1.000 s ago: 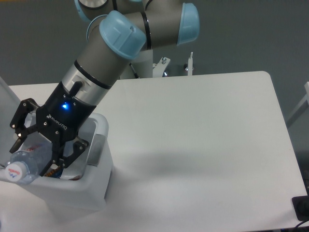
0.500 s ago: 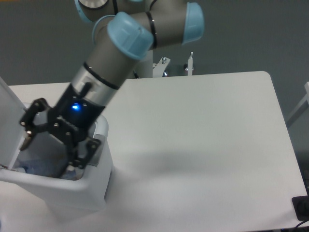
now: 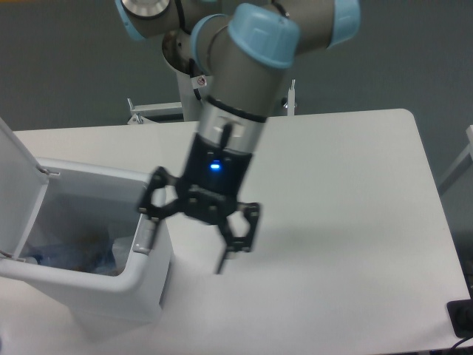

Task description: Place the trash in the trash can

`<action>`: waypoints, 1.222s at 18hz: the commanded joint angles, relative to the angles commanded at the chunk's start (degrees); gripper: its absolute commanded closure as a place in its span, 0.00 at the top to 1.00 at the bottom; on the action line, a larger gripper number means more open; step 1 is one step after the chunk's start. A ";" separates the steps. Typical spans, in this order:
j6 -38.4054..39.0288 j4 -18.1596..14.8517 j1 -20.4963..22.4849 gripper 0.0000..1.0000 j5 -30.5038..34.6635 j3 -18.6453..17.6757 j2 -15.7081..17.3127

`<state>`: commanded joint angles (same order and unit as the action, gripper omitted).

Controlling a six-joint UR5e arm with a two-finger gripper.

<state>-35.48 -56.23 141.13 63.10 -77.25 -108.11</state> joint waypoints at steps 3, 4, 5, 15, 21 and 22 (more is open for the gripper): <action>-6.08 -3.53 5.72 1.00 1.59 -0.09 -0.79; -7.04 -3.71 7.04 1.00 1.94 -0.18 -1.49; -8.19 -3.80 7.31 1.00 3.07 -0.36 -1.93; -44.74 -12.76 15.83 1.00 19.17 -4.57 -4.31; -56.87 -12.06 17.42 1.00 28.48 -7.13 -5.36; -58.11 -12.06 17.42 1.00 28.49 -7.13 -5.45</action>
<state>-93.59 -68.29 158.55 91.58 -84.37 -113.55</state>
